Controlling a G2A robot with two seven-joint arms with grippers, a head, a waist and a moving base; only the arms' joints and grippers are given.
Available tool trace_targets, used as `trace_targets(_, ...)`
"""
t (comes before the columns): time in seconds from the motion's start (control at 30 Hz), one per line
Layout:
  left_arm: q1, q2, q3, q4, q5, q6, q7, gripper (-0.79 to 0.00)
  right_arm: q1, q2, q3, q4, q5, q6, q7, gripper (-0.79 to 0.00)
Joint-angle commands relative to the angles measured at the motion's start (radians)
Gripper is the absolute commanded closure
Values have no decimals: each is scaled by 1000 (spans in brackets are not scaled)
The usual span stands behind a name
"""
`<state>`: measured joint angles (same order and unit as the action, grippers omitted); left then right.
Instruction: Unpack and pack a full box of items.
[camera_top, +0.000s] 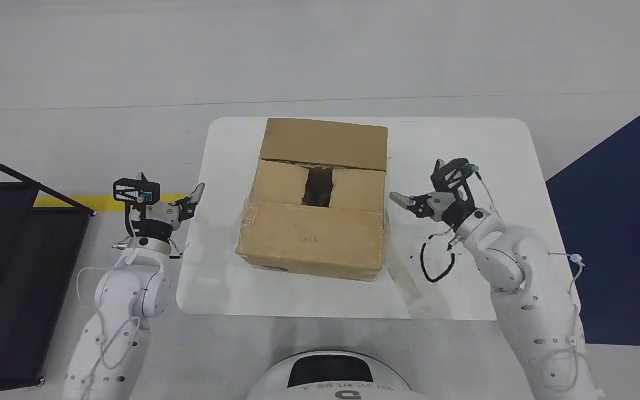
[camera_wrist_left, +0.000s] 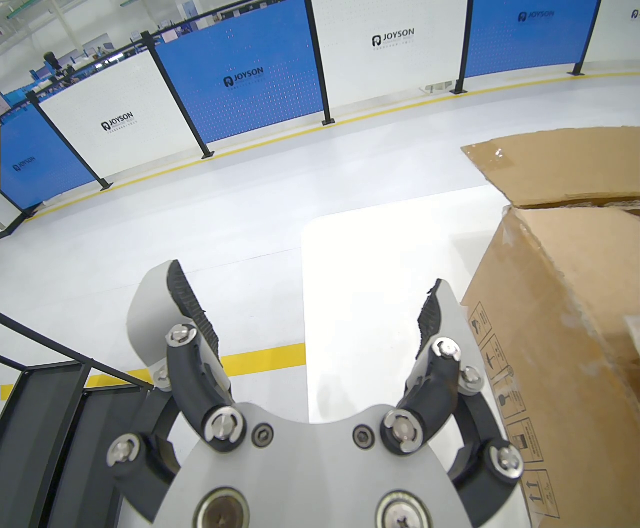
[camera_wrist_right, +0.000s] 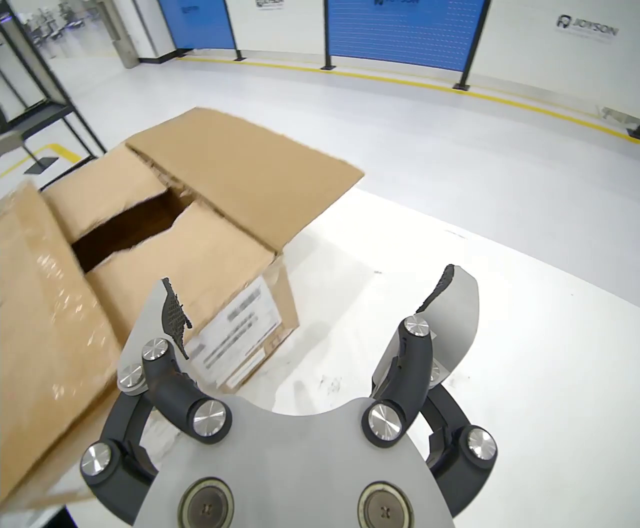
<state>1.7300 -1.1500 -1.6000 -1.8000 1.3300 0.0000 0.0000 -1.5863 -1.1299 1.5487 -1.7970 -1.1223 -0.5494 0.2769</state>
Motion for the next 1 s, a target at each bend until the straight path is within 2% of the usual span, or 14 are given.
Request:
trace_targets(0.0, 0, 0, 0, 0, 0, 0, 0, -785, -41, 7, 24, -4, -75, -53, -44, -785)
trace_targets(0.07, 0, 0, 0, 0, 0, 0, 0, -785, -74, 12, 36, -7, -171, -57, -88, -785)
trace_targets(0.1, 0, 0, 0, 0, 0, 0, 0, -785, -93, 13, 34, -10, -234, -27, -117, -785)
trace_targets(0.3, 0, 0, 0, 0, 0, 0, 0, -785, -152, 13, -12, -36, -374, 23, -210, -785)
trace_targets(0.7, 0, 0, 0, 0, 0, 0, 0, -785, -264, 21, 1, -172, -398, 4, -343, -785)
trace_targets(0.87, 0, 0, 0, 0, 0, 0, 0, -785, -267, 19, -21, -204, -398, 28, -332, -785)
trace_targets(0.97, 0, 0, 0, 0, 0, 0, 0, -785, -267, 17, -35, -218, -424, 76, -338, -785)
